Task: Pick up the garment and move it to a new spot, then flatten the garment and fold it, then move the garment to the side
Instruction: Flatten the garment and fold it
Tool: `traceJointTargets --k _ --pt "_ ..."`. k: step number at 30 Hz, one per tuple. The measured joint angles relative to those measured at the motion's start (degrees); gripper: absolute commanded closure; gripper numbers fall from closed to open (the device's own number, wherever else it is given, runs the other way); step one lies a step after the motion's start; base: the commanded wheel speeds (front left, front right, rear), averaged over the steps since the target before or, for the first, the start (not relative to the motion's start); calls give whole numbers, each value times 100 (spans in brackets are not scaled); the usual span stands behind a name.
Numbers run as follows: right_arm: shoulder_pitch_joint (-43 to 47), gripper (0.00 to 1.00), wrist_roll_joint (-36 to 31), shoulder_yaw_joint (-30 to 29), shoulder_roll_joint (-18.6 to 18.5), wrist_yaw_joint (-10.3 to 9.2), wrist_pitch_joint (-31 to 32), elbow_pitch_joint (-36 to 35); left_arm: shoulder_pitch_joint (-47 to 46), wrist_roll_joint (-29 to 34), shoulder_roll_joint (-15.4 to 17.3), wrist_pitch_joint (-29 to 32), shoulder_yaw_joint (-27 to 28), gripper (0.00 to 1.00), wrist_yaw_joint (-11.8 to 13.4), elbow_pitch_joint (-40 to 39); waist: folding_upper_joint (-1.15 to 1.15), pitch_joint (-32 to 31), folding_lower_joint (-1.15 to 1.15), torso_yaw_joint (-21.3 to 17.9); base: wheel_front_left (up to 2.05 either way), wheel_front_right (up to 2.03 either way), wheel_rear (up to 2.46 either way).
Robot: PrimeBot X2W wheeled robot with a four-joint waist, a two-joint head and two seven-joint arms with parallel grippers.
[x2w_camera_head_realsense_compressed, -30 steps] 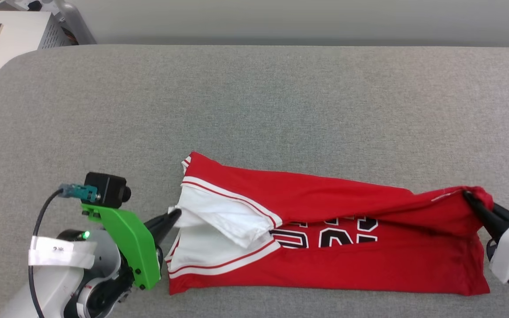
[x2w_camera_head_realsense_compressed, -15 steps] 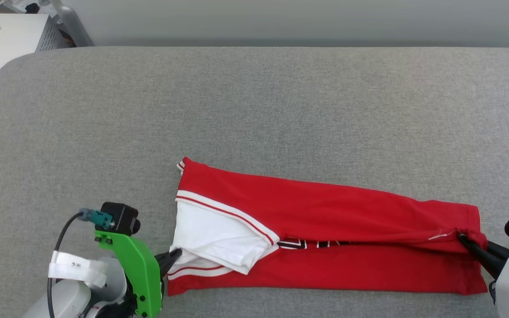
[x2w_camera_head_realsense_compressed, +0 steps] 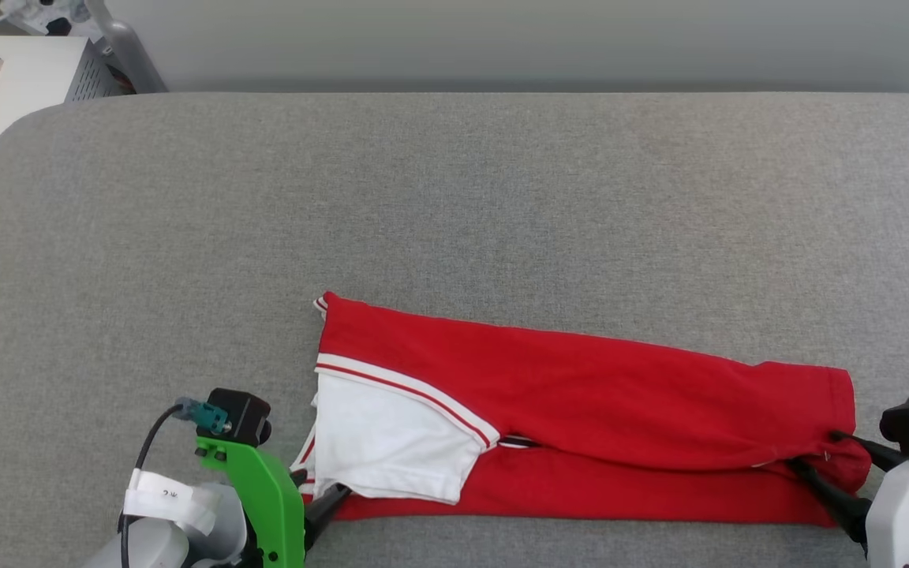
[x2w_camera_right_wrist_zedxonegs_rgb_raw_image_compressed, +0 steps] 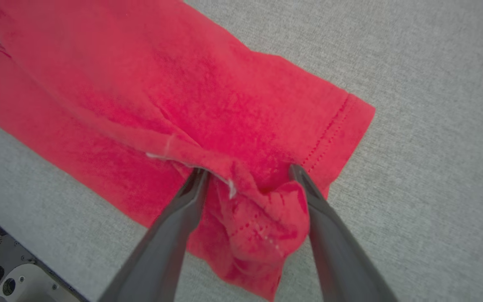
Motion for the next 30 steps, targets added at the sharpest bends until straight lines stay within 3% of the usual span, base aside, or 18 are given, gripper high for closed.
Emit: traceJointTargets --k 6,13,22,26,30 --pt "73 0 826 -371 118 -1 459 34 1 104 -133 -513 111 0 -20 32 0 -219 0 -33 0 0 0" --pt "244 0 1445 -1283 254 -1 1326 -215 -2 427 -388 -1573 479 0 258 -144 0 -456 0 -93 0 0 0" --pt "600 0 956 -2617 960 -2 2270 -98 -24 1115 -725 -3588 857 0 212 -52 0 -437 0 -35 0 0 0" --pt "671 0 528 -3179 1422 -1 2687 -11 -24 1560 -917 -3936 1083 0 201 43 0 -374 0 13 0 0 0" --pt "684 0 200 -3700 1917 -1 3119 -22 -9 2642 -1238 -3962 1753 0 136 -288 0 -290 0 80 0 0 0"
